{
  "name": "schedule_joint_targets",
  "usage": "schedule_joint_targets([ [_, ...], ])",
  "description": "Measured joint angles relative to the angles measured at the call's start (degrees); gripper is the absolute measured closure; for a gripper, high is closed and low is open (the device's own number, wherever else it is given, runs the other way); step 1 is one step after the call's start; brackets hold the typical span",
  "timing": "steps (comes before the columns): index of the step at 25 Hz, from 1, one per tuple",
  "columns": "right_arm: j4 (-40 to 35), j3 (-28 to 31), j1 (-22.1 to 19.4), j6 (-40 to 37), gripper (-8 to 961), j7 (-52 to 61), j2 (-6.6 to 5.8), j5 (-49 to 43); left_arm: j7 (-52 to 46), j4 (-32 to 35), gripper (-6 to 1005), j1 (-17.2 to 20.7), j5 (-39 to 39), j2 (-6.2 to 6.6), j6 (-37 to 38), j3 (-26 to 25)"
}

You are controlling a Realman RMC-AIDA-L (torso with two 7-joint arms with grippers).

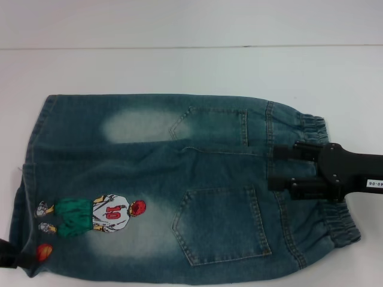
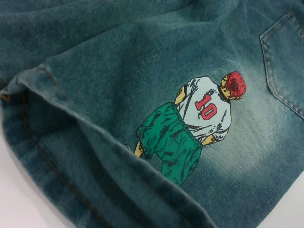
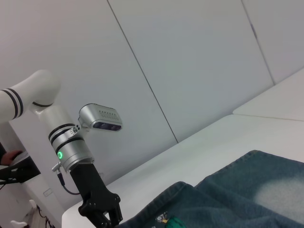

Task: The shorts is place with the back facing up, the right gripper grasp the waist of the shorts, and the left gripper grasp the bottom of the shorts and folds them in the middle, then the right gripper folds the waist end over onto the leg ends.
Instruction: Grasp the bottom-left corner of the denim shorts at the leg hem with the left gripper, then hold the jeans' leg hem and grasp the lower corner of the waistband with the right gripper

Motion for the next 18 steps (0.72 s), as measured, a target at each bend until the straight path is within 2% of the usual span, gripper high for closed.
schedule_joint_targets([
  [2,0.0,0.0,0.0,0.0,28,0.0,0.01,0.0,0.0,-0.1,724,0.0,0.0,0.00,0.0,0.0],
  [5,-0.1,0.0,0.0,0.0,28,0.0,0.03,0.2,0.0,-0.1,937,0.0,0.0,0.00,0.0,0.1],
  [13,-0.1,0.8,-0.6,0.0,28,0.0,0.01,0.7,0.0,-0.1,933,-0.2,-0.5,-0.02,0.0,0.1],
  [18,-0.1,3.8,-3.4,0.5,28,0.6,0.04,0.7,0.0,-0.1,932,-1.0,-0.7,-0.40,0.1,0.2],
])
